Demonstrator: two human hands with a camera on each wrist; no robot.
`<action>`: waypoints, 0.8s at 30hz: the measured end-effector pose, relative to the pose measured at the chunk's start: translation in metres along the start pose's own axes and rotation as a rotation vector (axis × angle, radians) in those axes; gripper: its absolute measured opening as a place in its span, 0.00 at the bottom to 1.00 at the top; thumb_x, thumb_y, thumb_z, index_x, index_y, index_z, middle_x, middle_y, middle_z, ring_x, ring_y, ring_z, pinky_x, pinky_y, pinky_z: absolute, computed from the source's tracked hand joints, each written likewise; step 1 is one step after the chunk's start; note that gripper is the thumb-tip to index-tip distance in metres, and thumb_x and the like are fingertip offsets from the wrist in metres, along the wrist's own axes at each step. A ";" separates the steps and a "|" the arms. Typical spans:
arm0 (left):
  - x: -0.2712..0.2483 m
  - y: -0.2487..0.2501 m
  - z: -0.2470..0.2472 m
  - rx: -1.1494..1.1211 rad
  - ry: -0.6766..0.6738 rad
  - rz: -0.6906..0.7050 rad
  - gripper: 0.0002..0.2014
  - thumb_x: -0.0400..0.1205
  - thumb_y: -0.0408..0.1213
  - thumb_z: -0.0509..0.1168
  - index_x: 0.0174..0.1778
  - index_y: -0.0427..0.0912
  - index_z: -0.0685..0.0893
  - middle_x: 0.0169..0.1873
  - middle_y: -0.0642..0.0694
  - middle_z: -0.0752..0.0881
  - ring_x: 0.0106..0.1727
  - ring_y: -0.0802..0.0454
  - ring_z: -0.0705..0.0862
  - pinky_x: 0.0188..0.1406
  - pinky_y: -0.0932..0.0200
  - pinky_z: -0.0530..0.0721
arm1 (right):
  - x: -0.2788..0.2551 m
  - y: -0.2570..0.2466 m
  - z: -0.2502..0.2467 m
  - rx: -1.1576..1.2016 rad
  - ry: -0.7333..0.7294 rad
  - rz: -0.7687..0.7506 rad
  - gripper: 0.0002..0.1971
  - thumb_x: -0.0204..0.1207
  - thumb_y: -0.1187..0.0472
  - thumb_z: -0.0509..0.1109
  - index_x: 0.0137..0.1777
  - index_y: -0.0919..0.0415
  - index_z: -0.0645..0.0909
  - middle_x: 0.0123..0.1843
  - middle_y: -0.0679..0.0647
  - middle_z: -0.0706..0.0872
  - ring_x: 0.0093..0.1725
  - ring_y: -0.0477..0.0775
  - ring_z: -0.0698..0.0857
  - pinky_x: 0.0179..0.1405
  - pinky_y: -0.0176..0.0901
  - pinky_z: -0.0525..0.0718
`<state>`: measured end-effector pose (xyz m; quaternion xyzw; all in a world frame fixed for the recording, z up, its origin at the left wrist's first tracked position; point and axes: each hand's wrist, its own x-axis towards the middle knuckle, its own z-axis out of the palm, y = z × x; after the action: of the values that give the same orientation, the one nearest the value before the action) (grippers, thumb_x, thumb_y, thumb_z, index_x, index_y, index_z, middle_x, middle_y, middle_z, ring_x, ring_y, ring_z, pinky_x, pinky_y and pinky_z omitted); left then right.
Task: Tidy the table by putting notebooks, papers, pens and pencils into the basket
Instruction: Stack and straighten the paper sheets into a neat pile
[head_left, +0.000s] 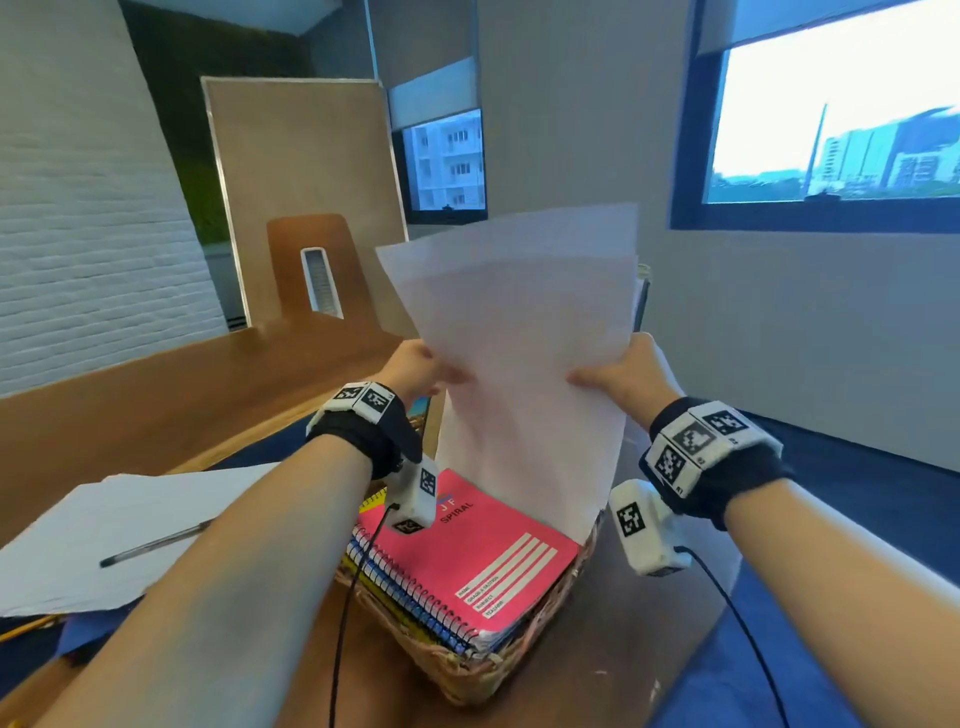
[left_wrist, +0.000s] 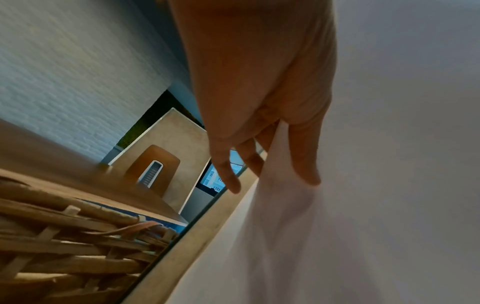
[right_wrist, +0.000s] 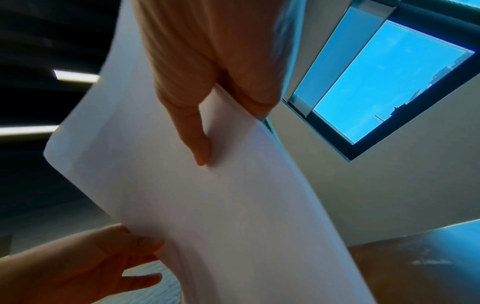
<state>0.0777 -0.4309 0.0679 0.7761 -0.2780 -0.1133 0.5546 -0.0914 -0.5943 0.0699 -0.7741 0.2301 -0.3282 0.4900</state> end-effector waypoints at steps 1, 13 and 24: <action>0.004 -0.004 0.001 0.052 -0.001 -0.010 0.15 0.73 0.22 0.72 0.56 0.31 0.85 0.49 0.39 0.86 0.50 0.48 0.82 0.51 0.51 0.80 | -0.001 0.002 0.000 -0.023 0.007 -0.013 0.17 0.63 0.70 0.80 0.52 0.73 0.84 0.51 0.65 0.88 0.50 0.63 0.87 0.52 0.51 0.86; 0.026 -0.017 0.005 0.481 0.072 -0.029 0.22 0.72 0.35 0.77 0.61 0.33 0.85 0.57 0.37 0.86 0.58 0.40 0.84 0.55 0.51 0.82 | -0.004 0.008 0.011 -0.026 0.060 0.028 0.09 0.64 0.66 0.81 0.40 0.64 0.82 0.42 0.56 0.83 0.44 0.55 0.83 0.46 0.43 0.81; 0.007 0.010 0.000 -0.165 -0.002 0.041 0.21 0.68 0.29 0.78 0.57 0.35 0.84 0.50 0.43 0.88 0.42 0.56 0.87 0.34 0.65 0.83 | -0.001 -0.002 0.017 0.149 0.074 0.025 0.12 0.64 0.63 0.81 0.47 0.59 0.84 0.50 0.59 0.89 0.50 0.58 0.88 0.57 0.52 0.86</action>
<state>0.0804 -0.4367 0.0779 0.7220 -0.2841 -0.1253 0.6183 -0.0792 -0.5823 0.0661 -0.7198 0.2326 -0.3667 0.5416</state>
